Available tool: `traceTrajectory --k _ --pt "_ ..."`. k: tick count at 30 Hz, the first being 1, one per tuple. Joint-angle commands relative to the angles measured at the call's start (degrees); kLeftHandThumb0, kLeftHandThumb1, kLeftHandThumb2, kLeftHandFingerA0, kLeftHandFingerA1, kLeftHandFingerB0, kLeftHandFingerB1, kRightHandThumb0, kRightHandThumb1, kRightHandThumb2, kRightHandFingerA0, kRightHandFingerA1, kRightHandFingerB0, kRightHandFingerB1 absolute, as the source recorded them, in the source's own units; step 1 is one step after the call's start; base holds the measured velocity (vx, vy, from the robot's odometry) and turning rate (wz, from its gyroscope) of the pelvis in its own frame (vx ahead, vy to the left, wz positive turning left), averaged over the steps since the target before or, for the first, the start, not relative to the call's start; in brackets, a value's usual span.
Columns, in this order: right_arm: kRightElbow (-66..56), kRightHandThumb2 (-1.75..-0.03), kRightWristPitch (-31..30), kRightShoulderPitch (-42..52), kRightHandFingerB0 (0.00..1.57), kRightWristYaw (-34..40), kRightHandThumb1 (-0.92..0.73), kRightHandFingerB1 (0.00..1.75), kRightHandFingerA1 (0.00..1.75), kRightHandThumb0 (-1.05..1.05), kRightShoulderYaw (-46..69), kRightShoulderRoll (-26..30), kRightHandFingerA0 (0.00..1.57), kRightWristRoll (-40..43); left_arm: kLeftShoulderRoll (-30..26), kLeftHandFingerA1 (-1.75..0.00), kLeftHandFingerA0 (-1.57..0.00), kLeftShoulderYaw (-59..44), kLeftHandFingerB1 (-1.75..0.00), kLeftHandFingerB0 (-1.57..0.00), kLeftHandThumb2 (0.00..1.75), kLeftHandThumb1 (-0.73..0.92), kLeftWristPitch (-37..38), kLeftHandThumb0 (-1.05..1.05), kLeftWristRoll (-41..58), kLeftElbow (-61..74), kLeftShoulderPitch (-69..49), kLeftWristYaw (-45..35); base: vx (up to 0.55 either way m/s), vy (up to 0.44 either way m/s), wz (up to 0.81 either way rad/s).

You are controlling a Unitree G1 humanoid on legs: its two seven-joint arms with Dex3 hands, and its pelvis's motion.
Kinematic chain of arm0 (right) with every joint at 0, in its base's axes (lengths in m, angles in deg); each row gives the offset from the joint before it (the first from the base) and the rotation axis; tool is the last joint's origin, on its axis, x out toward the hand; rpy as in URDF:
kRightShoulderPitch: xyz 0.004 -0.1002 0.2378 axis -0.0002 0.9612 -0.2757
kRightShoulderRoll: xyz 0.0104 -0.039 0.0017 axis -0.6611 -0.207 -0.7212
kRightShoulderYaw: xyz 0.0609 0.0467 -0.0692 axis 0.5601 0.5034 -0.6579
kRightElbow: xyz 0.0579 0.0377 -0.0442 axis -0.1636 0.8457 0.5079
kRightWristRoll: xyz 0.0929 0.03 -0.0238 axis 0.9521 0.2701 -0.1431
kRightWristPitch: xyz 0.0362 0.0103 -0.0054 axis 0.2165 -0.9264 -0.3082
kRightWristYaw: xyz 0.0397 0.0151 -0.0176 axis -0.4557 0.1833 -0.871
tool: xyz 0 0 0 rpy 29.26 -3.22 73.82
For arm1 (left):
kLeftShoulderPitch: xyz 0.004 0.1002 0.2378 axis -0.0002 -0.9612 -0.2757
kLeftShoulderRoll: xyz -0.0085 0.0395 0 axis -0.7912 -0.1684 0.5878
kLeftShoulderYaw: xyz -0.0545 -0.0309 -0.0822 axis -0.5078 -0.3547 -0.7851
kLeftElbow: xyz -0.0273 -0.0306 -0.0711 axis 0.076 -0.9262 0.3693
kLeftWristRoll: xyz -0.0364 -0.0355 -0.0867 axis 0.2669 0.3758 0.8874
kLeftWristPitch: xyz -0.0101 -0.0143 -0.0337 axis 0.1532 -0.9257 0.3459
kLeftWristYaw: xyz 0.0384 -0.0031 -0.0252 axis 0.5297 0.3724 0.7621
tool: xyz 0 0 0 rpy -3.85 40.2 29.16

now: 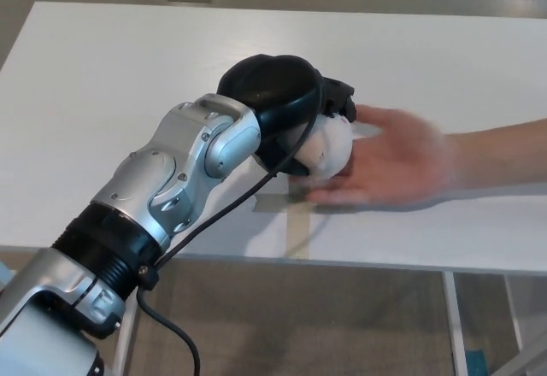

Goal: Use the left hand to take the pink dumpling toy on a person's hand and put it on the desk.

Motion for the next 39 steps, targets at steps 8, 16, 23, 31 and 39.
traceTrajectory --k 8,16,23,31,39 --pt "-0.22 -0.89 -0.23 0.59 0.29 -0.78 -0.58 0.48 0.5 -0.4 -0.09 0.56 0.32 -0.41 0.4 -1.53 -0.75 -0.49 -0.56 -0.81 0.63 0.64 0.96 -0.37 -1.48 -1.0 0.47 0.87 0.0 0.0 0.0" --pt "-0.02 -0.89 -0.5 0.44 0.25 -0.64 -0.57 0.47 0.5 -0.39 0.21 0.48 0.31 -0.21 0.26 -1.55 -0.74 -0.56 -0.54 -0.81 0.6 0.63 1.08 -0.36 -1.7 -1.11 0.59 0.85 0.0 0.0 0.0" --pt "-0.11 -0.88 -0.66 0.5 0.28 -0.45 -0.57 0.48 0.5 -0.4 0.36 0.42 0.31 -0.16 0.42 -1.53 -0.76 -0.6 -0.6 -0.83 0.63 0.62 0.87 -0.35 -1.78 -0.72 0.68 0.5 0.0 0.0 0.0" --pt "-0.24 -0.89 -0.34 0.44 0.27 -0.36 -0.57 0.48 0.5 -0.39 -0.02 0.48 0.32 -0.51 -0.94 -1.63 -0.67 -3.76 -0.64 -0.89 0.61 0.73 1.57 -0.27 0.14 2.65 3.7 -1.2 0.0 0.0 0.0" --pt "-0.17 -0.88 -0.37 0.66 0.3 -0.4 -0.58 0.48 0.5 -0.41 0.24 0.29 0.33 -0.24 -4.77 -1.62 -0.68 -11.41 -0.61 -0.89 0.62 0.72 4.59 -0.28 4.06 8.68 6.55 -1.16 0.0 0.0 0.0"
